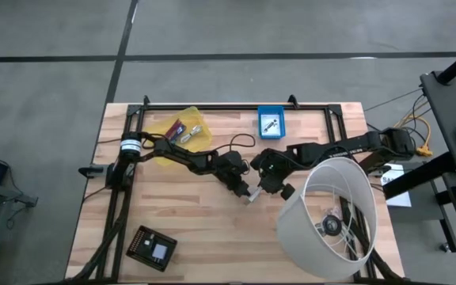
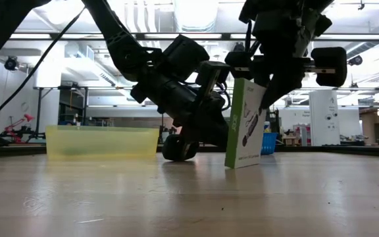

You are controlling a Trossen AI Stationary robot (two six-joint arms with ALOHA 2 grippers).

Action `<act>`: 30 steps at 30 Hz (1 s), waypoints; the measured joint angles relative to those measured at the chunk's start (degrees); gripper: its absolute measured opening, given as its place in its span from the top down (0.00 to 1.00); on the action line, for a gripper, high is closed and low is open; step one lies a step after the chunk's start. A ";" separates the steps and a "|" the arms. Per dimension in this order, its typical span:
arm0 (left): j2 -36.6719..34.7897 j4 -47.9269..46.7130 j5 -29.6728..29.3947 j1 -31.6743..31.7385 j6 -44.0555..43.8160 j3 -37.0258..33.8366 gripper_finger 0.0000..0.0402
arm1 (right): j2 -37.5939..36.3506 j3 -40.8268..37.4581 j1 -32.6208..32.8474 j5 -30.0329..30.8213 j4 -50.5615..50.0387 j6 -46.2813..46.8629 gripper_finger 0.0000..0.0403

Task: Pick and place items into bin
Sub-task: Put the card reader box into the blue bin

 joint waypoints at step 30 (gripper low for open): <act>-25.40 -7.67 -4.08 12.21 24.22 -2.81 1.00 | -11.77 0.74 -5.70 21.28 4.12 15.78 0.93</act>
